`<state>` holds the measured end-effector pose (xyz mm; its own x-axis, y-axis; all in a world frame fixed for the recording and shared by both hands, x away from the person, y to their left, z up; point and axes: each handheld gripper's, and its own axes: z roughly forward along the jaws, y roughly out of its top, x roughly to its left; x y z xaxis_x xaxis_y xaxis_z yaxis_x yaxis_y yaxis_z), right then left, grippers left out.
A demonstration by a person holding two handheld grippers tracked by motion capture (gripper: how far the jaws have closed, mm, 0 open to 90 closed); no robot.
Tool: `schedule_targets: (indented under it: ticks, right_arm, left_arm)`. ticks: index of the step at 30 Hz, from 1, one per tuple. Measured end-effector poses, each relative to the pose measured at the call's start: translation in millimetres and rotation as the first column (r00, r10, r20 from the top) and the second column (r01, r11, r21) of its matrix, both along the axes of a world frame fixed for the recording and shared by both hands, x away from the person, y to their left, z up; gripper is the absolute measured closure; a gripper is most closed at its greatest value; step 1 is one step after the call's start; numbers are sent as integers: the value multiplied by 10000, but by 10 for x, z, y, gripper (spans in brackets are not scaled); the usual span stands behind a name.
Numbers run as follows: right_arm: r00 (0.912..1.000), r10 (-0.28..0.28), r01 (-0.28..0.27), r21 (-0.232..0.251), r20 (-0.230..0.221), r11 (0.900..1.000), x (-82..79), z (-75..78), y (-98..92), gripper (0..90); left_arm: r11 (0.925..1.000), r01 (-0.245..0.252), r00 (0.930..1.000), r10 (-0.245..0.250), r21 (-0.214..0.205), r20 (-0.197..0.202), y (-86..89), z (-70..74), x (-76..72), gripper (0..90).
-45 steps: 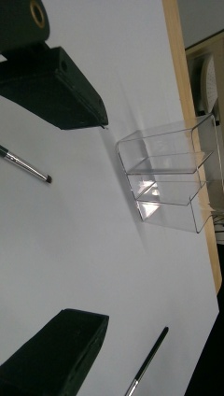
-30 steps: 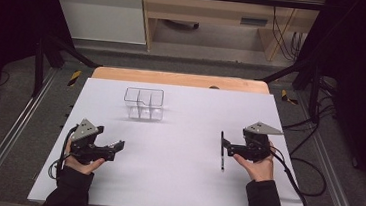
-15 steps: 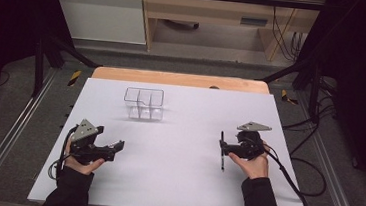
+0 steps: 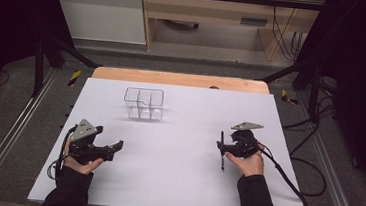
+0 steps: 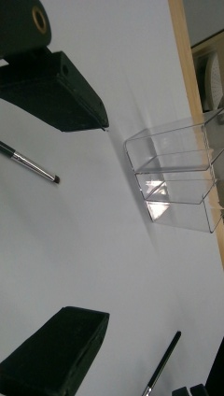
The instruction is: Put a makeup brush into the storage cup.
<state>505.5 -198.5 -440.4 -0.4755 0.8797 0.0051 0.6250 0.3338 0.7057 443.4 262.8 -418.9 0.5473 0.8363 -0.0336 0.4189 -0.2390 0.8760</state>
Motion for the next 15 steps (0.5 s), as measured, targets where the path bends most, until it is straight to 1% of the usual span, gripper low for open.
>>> schedule_targets:
  ticks: [1, 2, 3, 4, 6, 8, 10, 12, 14, 15]
  right_arm:
    - [10000, 11, -11, -28, -47, 10000, 8, -11, 4, 305]
    - [9997, 80, -82, -57, -216, 10000, 20, -32, 19, 322]
    - [9996, 69, -72, -118, -285, 9999, 23, -43, 31, 327]
    - [9996, 69, -72, -118, -285, 9999, 23, -43, 31, 327]
    - [9990, 139, -152, -316, -421, 9994, 43, -78, 69, 350]
    - [9987, 161, -176, -324, -483, 9993, 50, -85, 84, 360]
    - [9979, 263, -282, -324, -588, 9991, 70, -110, 122, 399]
    - [9975, 267, -289, -323, -659, 9991, 73, -119, 131, 412]
    - [9965, 283, -321, -475, -786, 9984, 83, -149, 144, 444]
    - [9965, 283, -321, -475, -786, 9984, 83, -149, 144, 444]
  left_arm:
    - [10000, 5, 10000, -5, 6, -2, 1, 0, 0, 61]
    - [10000, 13, 10000, -13, 20, 1, 0, 0, 1, 61]
    - [10000, 13, 10000, -13, 20, 1, 0, 0, 1, 61]
    - [10000, 16, 10000, -16, 14, -5, 0, -1, 2, 61]
    - [10000, 21, 10000, -21, 14, -25, 1, -3, 4, 63]
    - [10000, 31, 10000, -31, 15, -26, 2, -3, 3, 63]
    - [10000, 48, 10000, -48, -5, -21, 5, -1, 2, 66]
    - [10000, 56, 10000, -56, -20, -37, 8, -3, 3, 67]
    - [10000, 65, 10000, -65, -19, -57, 8, -5, 4, 68]
    - [10000, 76, 10000, -76, -12, -61, 7, -5, 4, 68]
